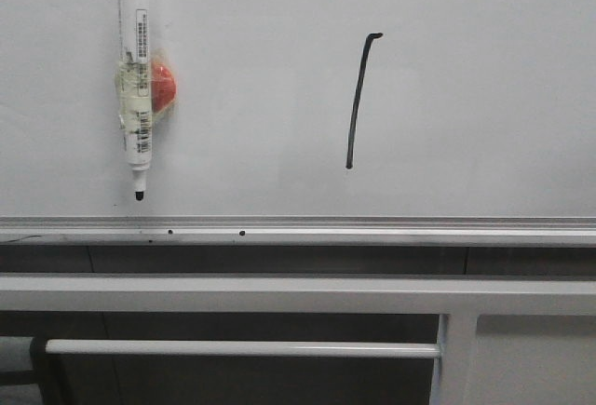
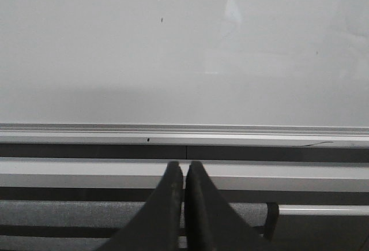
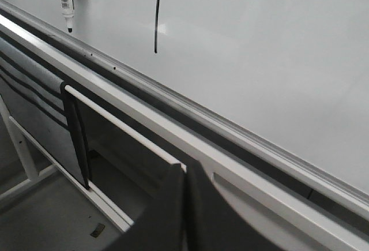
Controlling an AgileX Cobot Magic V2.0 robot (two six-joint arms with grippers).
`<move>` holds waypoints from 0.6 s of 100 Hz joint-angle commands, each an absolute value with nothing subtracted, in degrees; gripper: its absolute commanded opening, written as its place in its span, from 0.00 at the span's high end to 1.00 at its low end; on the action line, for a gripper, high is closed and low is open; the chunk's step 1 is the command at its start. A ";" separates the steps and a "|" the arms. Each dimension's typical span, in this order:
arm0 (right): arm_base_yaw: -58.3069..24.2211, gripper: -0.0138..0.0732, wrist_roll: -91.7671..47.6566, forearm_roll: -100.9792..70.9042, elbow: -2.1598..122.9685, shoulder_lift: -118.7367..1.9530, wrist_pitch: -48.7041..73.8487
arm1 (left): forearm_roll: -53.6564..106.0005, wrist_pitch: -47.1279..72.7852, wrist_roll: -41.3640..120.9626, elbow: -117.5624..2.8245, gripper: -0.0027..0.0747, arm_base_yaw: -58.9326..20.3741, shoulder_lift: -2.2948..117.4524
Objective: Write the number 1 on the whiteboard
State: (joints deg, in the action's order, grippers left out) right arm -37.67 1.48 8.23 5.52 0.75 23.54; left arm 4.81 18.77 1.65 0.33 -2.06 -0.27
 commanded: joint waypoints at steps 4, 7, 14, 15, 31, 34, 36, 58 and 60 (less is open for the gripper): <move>-37.34 0.91 1.27 3.98 5.86 1.27 17.73 | 4.96 14.79 1.20 0.71 0.99 -1.88 -1.51; -37.34 0.91 1.27 0.90 4.85 1.15 16.46 | 4.96 14.79 1.20 0.71 0.99 -1.88 -1.51; -37.34 0.91 1.27 -1.46 1.42 1.15 10.91 | 4.96 14.79 1.20 0.71 0.99 -1.88 -1.51; -37.34 0.91 1.27 -1.61 1.02 1.15 9.46 | 4.96 14.79 1.20 0.71 0.99 -1.88 -1.51; -37.34 0.91 1.27 -1.75 -2.32 1.02 6.27 | 4.96 14.79 1.20 0.71 0.99 -1.88 -1.51; -37.34 0.91 1.27 -1.75 -2.32 1.02 6.28 | 4.96 14.79 1.20 0.71 0.99 -1.88 -1.51; -37.34 0.91 1.27 -1.75 -2.32 1.02 6.28 | 4.96 14.79 1.20 0.71 0.99 -1.88 -1.51; -31.63 0.91 1.27 0.64 -2.32 1.02 7.84 | 4.96 14.79 1.20 0.71 0.99 -1.88 -1.51; -30.14 0.91 1.27 0.64 -2.32 1.02 8.72 | 4.96 14.79 1.20 0.71 0.99 -1.88 -1.51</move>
State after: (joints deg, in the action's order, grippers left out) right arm -34.52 1.48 -0.73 -0.93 0.75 11.24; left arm 4.79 18.77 1.65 0.33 -2.06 -0.27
